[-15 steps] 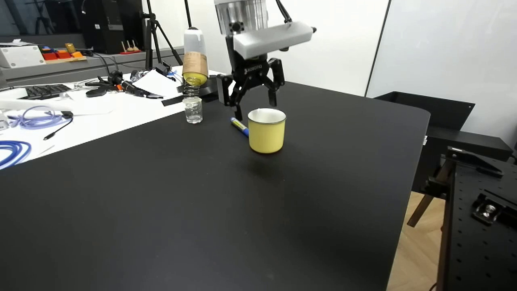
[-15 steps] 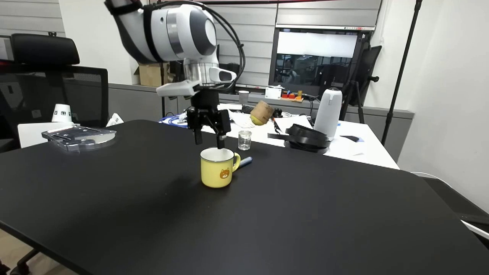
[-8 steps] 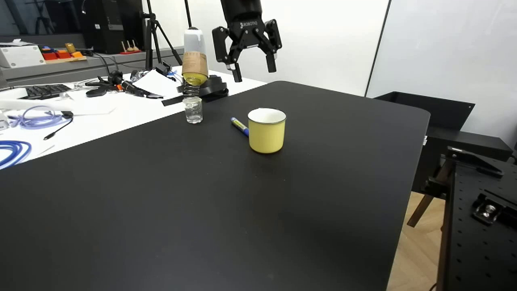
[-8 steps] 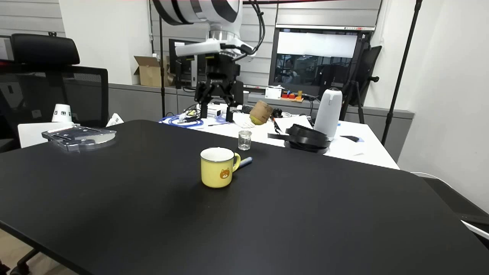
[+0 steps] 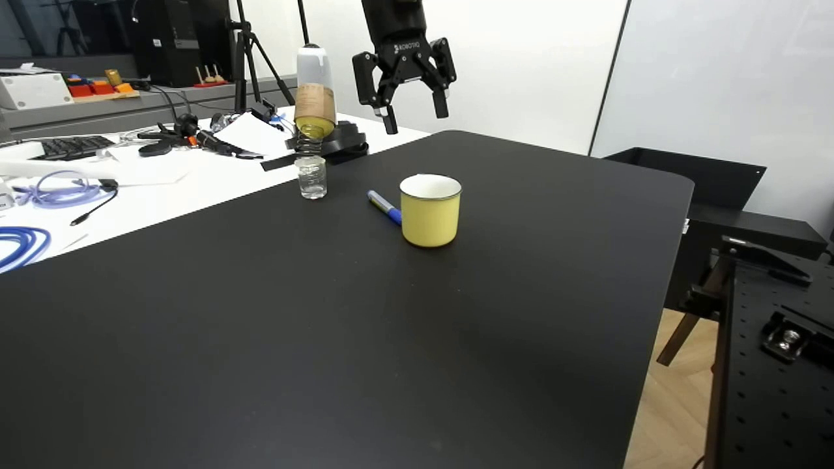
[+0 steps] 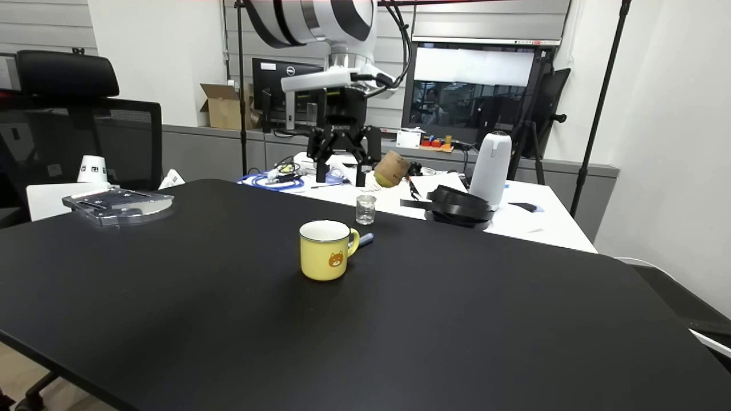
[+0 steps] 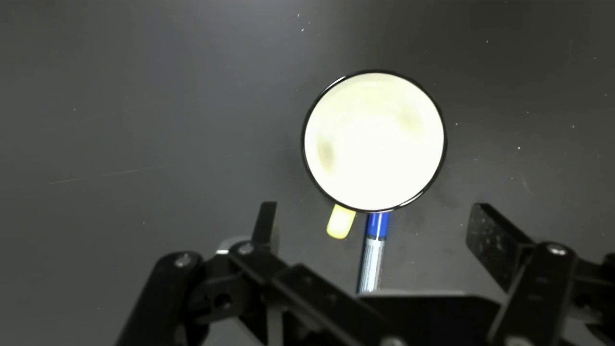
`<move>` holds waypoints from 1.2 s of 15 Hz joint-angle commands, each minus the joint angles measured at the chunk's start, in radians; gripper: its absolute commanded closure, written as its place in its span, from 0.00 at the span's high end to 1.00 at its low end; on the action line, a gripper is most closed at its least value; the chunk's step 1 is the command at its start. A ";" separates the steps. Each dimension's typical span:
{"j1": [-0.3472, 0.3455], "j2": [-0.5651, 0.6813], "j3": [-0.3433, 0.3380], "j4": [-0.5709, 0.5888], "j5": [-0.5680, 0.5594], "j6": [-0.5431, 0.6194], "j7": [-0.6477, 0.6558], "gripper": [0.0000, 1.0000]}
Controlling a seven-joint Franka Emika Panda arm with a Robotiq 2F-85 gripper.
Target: Put the marker in the mug, put it back on the table, and then put it in the mug again
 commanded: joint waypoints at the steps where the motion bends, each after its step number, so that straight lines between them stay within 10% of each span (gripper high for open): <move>1: 0.027 0.031 -0.043 0.024 0.005 0.070 0.042 1.00; 18: 0.046 0.403 -0.083 0.276 0.107 0.317 0.070 1.00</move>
